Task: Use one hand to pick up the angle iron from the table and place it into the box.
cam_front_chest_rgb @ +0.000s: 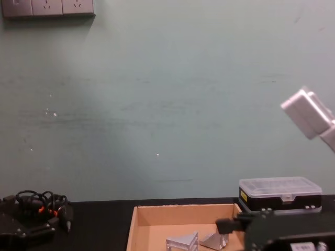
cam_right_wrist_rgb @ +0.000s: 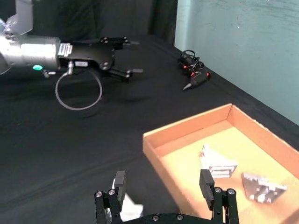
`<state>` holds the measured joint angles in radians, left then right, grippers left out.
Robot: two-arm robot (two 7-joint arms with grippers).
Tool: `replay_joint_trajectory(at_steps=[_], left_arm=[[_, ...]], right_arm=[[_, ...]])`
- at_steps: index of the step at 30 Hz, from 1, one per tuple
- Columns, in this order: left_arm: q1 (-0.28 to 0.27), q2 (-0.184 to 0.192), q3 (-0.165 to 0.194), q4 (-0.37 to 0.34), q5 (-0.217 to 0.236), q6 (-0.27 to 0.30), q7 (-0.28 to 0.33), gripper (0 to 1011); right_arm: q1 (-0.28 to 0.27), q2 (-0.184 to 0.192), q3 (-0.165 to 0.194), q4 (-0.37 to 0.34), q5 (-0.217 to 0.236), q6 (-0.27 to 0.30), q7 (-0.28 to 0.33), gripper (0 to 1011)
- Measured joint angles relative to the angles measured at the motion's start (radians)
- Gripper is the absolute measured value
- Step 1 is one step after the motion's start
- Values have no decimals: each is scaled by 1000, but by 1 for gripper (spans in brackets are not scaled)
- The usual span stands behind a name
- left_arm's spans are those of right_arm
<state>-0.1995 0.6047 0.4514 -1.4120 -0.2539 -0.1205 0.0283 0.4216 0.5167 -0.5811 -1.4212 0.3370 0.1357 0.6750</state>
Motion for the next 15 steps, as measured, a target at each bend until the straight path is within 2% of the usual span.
replay_joint_trajectory(at_steps=[6,15], left_arm=[[0,0,0,0,0,0,0,1011],[0,0,0,0,0,0,0,1011]], right_arm=[[-75,49,7,-93,1,1,-44,1000],[-112,51,0,-97,25,16,-45,1000]])
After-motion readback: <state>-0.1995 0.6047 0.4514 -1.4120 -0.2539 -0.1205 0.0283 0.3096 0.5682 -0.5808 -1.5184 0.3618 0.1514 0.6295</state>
